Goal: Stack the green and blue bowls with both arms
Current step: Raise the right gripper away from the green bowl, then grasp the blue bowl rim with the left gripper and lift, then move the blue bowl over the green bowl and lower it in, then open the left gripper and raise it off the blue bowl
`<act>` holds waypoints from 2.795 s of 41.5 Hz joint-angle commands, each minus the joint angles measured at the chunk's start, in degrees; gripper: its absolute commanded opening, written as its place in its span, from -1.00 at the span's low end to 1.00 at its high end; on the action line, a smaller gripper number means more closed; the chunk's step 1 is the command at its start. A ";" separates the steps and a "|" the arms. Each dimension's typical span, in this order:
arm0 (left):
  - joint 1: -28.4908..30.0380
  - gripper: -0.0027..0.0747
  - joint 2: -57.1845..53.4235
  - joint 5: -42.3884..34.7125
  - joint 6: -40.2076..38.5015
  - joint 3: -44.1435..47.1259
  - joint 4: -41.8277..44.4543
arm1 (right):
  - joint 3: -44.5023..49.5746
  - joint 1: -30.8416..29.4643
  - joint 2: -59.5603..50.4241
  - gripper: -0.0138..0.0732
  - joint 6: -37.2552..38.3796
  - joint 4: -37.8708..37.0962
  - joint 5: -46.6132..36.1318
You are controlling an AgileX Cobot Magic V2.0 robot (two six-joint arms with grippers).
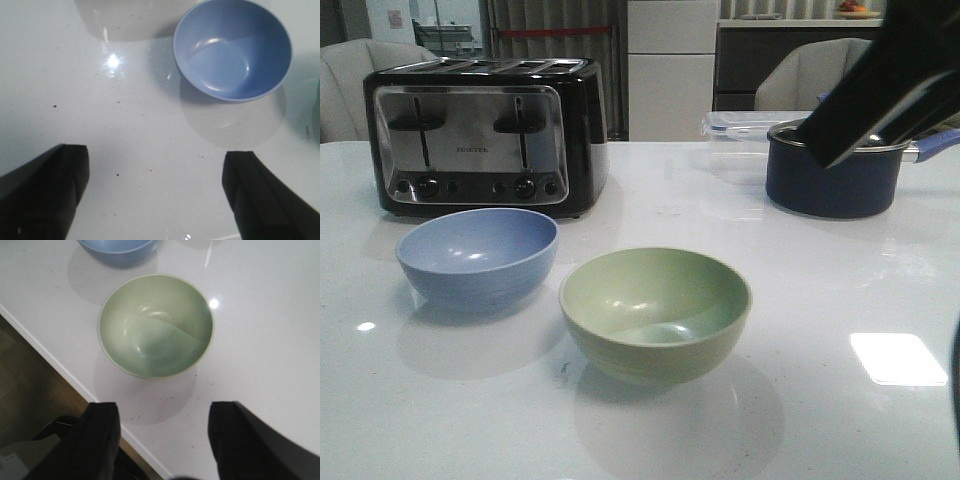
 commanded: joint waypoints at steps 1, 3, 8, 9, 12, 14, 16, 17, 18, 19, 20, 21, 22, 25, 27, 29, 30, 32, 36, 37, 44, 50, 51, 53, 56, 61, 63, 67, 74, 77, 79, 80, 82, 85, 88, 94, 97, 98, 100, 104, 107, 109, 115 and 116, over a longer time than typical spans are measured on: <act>-1.70 0.62 5.45 -3.90 0.01 -4.85 -1.63 | 0.29 0.01 -5.19 0.46 -0.58 -0.22 -2.66; -1.93 0.62 8.25 -4.41 0.01 -6.74 -2.20 | 0.68 0.01 -6.89 0.46 -0.58 -0.22 -2.48; -1.93 0.62 16.40 -4.75 0.01 -11.27 -3.18 | 0.68 0.01 -8.54 0.46 -0.58 -0.22 -2.06; -1.93 0.62 18.30 -4.75 0.01 -12.07 -3.18 | 0.68 0.01 -8.61 0.46 -0.58 -0.22 -2.06; -1.93 0.62 22.94 -4.75 0.01 -14.83 -3.18 | 0.68 0.01 -8.61 0.46 -0.58 -0.22 -2.06; -1.93 0.62 25.54 -4.75 0.01 -16.42 -3.19 | 0.68 0.01 -8.51 0.46 -0.58 -0.22 -2.06; -1.93 0.62 28.42 -5.18 0.01 -18.18 -3.64 | 0.68 0.01 -8.36 0.46 -0.58 -0.22 -2.06; -1.93 0.62 29.59 -5.32 0.01 -18.90 -3.75 | 0.68 0.01 -8.36 0.46 -0.58 -0.22 -2.06; -1.93 0.62 31.09 -5.44 0.01 -19.83 -4.07 | 0.68 0.01 -8.36 0.46 -0.58 -0.22 -2.06; -1.93 0.62 32.17 -5.59 0.01 -20.53 -4.07 | 0.68 0.01 -8.36 0.46 -0.58 -0.22 -2.06; -1.93 0.62 33.54 -5.81 0.01 -21.40 -4.07 | 0.68 0.01 -8.36 0.46 -0.58 -0.22 -2.06; -1.93 0.61 34.51 -5.81 0.01 -22.00 -4.07 | 0.68 0.01 -8.36 0.46 -0.58 -0.22 -2.06; -1.93 0.59 35.41 -5.98 0.01 -22.61 -4.07 | 0.68 0.01 -8.36 0.46 -0.58 -0.22 -2.06; -1.93 0.47 38.42 -6.12 0.01 -24.82 -4.07 | 0.68 0.01 -8.36 0.46 -0.58 -0.22 -2.06; -1.93 0.37 39.74 -6.66 0.01 -25.53 -4.07 | 0.68 0.01 -8.36 0.46 -0.58 -0.22 -2.06; -1.93 0.23 41.22 -7.19 0.01 -26.32 -4.07 | 0.68 0.01 -8.36 0.46 -0.58 -0.22 -2.06; -1.93 0.17 41.54 -7.32 0.01 -26.64 -4.07 | 0.68 0.01 -8.36 0.46 -0.58 -0.22 -2.06; -1.93 0.04 42.62 -7.75 0.01 -26.77 -4.07 | 0.68 0.01 -8.36 0.46 -0.58 -0.22 -2.06; -1.93 -0.20 43.83 -8.07 0.01 -26.91 -4.07 | 0.68 0.01 -8.36 0.46 -0.58 -0.22 -2.06; -1.93 -0.25 43.94 -7.89 0.01 -26.95 -4.07 | 0.68 0.01 -8.36 0.46 -0.58 -0.22 -2.06; -2.22 -0.66 43.94 -7.09 0.01 -27.20 -4.99 | 0.68 0.01 -8.36 0.46 -0.58 -0.22 -2.06; -2.22 -0.69 42.56 -5.12 0.01 -28.33 -6.09 | 0.68 0.01 -8.36 0.46 -0.58 -0.22 -2.06; -2.22 -0.69 42.05 -4.47 0.01 -28.75 -6.28 | 0.68 0.01 -8.36 0.46 -0.58 -0.22 -2.06; -2.22 -0.69 41.08 -2.39 0.01 -30.13 -6.70 | 0.68 0.01 -8.36 0.46 -0.58 -0.22 -2.06; -2.55 -0.69 39.62 0.01 0.01 -32.00 -7.31 | 0.68 0.01 -8.36 0.46 -0.58 -0.22 -2.06; -4.63 -0.69 37.24 3.84 0.15 -35.69 -7.70 | 0.68 0.01 -8.36 0.46 -0.58 -0.22 -2.06; -6.00 -0.69 36.68 4.50 0.15 -36.61 -7.70 | 0.68 0.01 -8.36 0.46 -0.58 -0.22 -2.06; -9.22 -0.69 35.50 5.35 0.36 -37.77 -7.70 | 0.68 0.01 -8.36 0.46 -0.58 -0.22 -2.06; -16.40 -0.69 35.65 7.24 2.04 -37.76 -7.96 | 0.68 0.01 -8.36 0.46 -0.58 -0.22 -2.06; -19.21 -0.69 36.33 7.41 2.83 -37.76 -7.96 | 0.68 0.01 -8.36 0.46 -0.58 -0.22 -2.06; -20.69 -0.69 36.81 6.99 3.02 -37.76 -7.96 | 0.68 0.01 -8.36 0.46 -0.58 -0.22 -2.06; -21.52 -0.69 37.15 6.68 3.02 -37.76 -7.96 | 0.68 0.01 -8.36 0.46 -0.58 -0.22 -2.06; -22.84 -0.69 37.89 5.70 3.02 -37.65 -7.96 | 0.68 0.01 -8.36 0.46 -0.58 -0.22 -2.06; -23.87 -0.69 39.00 4.70 3.02 -37.56 -7.96 | 0.68 0.01 -8.36 0.46 -0.58 -0.22 -2.06; -24.37 -0.69 40.08 4.46 3.02 -37.56 -7.96 | 0.68 0.01 -8.36 0.46 -0.58 -0.22 -2.06; -24.53 -0.66 42.99 4.58 3.02 -37.56 -8.06 | 0.68 0.01 -8.36 0.46 -0.58 -0.22 -2.06; -24.53 -0.52 43.96 4.58 3.02 -37.56 -8.06 | 0.68 0.01 -8.36 0.46 -0.58 -0.22 -2.06; -24.53 -0.45 44.06 4.33 3.02 -37.56 -8.21 | 0.68 0.01 -8.36 0.46 -0.58 -0.22 -2.06; -24.53 -0.26 44.35 4.09 3.02 -37.56 -8.21 | 0.68 0.01 -8.36 0.46 -0.58 -0.22 -2.06; -24.53 0.10 44.35 3.99 3.02 -37.56 -8.21 | 0.68 0.01 -8.36 0.46 -0.58 -0.22 -2.06; -24.53 0.25 43.92 4.25 3.02 -38.04 -7.22 | 0.68 0.01 -8.36 0.46 -0.58 -0.22 -2.06; -24.42 0.25 43.26 4.66 3.02 -38.51 -5.29 | 0.68 0.01 -8.36 0.46 -0.58 -0.22 -2.06; -24.42 0.25 38.69 4.96 3.02 -38.77 -2.54 | 0.68 0.01 -8.36 0.46 -0.58 -0.22 -2.06; -24.42 0.25 37.71 5.05 3.02 -38.66 -2.43 | 0.68 0.01 -8.36 0.46 -0.58 -0.22 -2.06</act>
